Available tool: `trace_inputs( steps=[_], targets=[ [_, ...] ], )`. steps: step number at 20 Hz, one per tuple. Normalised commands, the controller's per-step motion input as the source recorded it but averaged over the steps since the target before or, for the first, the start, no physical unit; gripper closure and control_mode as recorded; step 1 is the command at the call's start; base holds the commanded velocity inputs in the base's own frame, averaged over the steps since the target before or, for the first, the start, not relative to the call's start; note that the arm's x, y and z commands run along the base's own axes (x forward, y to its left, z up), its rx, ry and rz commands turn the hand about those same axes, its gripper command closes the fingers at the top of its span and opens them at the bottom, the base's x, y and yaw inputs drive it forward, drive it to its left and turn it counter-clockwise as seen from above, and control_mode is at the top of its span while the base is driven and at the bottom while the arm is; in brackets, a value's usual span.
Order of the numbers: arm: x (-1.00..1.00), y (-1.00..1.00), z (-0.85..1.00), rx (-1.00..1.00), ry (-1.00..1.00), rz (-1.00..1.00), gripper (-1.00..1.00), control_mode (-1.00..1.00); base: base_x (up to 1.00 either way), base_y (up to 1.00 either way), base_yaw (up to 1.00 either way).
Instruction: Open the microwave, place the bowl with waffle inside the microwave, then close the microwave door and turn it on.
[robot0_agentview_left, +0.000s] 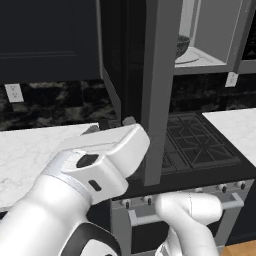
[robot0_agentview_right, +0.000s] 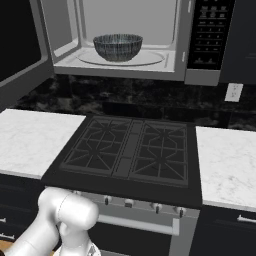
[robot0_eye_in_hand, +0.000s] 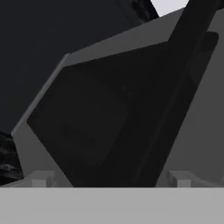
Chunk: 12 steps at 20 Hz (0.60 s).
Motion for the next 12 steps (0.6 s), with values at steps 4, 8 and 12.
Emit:
trace_inputs(
  steps=[4,8,12],
  targets=[
    [0.44,0.14,-0.10,-0.02,0.00,-0.26,-1.00,-1.00,0.00,0.00,0.00],
    [0.64,0.09,-0.14,-0.03,0.00,-0.31,-1.00,-1.00,0.00,0.00,0.00],
    [0.47,-0.02,0.00,-0.02,0.00,-0.25,-1.00,-1.00,0.00,0.00,0.00]
  ],
)
